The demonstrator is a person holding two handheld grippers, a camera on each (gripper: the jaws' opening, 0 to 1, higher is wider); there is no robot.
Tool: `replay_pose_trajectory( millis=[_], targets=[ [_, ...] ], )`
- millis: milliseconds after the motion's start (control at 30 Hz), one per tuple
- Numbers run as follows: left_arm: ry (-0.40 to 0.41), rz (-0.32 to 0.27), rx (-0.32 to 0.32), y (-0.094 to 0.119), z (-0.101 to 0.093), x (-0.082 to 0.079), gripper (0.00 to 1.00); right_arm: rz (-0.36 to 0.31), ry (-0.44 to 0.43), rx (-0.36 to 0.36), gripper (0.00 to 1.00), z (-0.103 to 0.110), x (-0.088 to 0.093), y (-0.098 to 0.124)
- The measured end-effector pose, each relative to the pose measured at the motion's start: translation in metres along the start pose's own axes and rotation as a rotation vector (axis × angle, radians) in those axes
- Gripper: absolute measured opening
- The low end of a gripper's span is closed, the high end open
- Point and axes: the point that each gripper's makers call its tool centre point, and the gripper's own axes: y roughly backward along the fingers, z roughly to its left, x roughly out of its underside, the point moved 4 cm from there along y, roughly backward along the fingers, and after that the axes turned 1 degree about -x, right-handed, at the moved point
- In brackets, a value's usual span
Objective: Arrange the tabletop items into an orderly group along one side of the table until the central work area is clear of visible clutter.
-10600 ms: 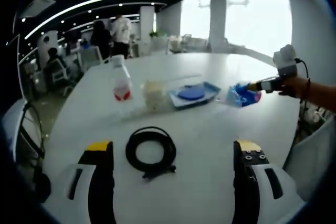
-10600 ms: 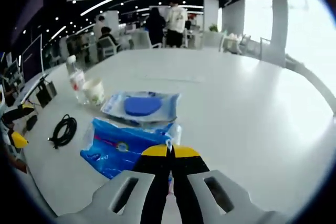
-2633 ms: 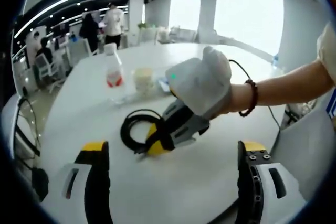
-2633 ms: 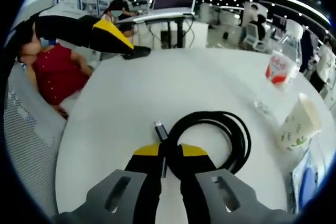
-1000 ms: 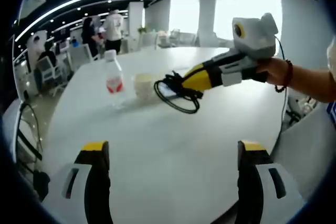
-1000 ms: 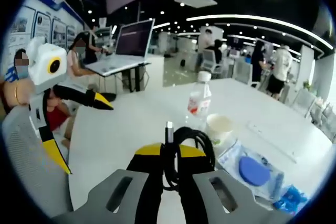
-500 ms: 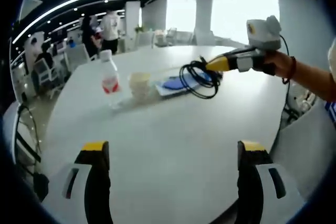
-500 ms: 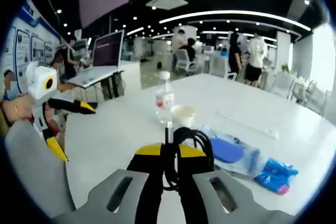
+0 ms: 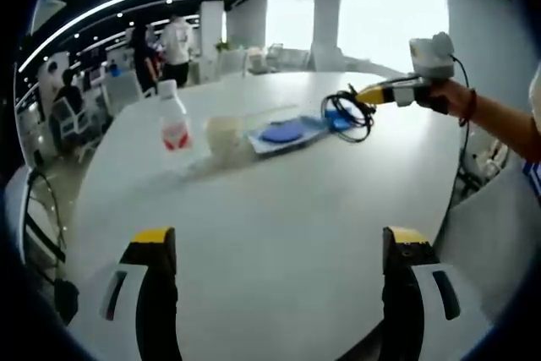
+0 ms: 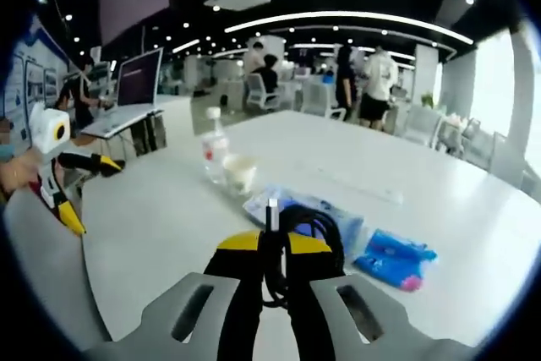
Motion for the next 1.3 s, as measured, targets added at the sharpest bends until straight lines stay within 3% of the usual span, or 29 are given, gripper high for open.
replay_pose_trajectory(
  millis=[633,767,933,1067,1167,1300],
  targets=[
    [0.013,0.008,-0.006,-0.001,0.001,0.002,0.99,0.087,0.015,0.089,0.08,-0.035,0.029,0.014],
    [0.015,0.011,-0.008,-0.001,0.002,0.002,0.99,0.118,0.063,0.107,0.08,-0.038,0.035,0.01],
    [0.021,0.012,-0.013,0.0,0.003,0.003,0.99,0.196,0.196,0.133,0.08,-0.039,0.047,0.0],
    [0.024,0.015,-0.02,0.001,0.005,0.004,0.99,0.198,0.183,0.122,0.08,-0.035,0.053,-0.011],
    [0.03,0.013,-0.024,0.001,0.005,0.004,0.99,0.232,0.27,0.13,0.08,-0.031,0.057,-0.019],
    [0.034,0.018,-0.03,0.002,0.007,0.006,0.99,0.25,0.287,0.1,0.08,-0.023,0.062,-0.029]
  ],
)
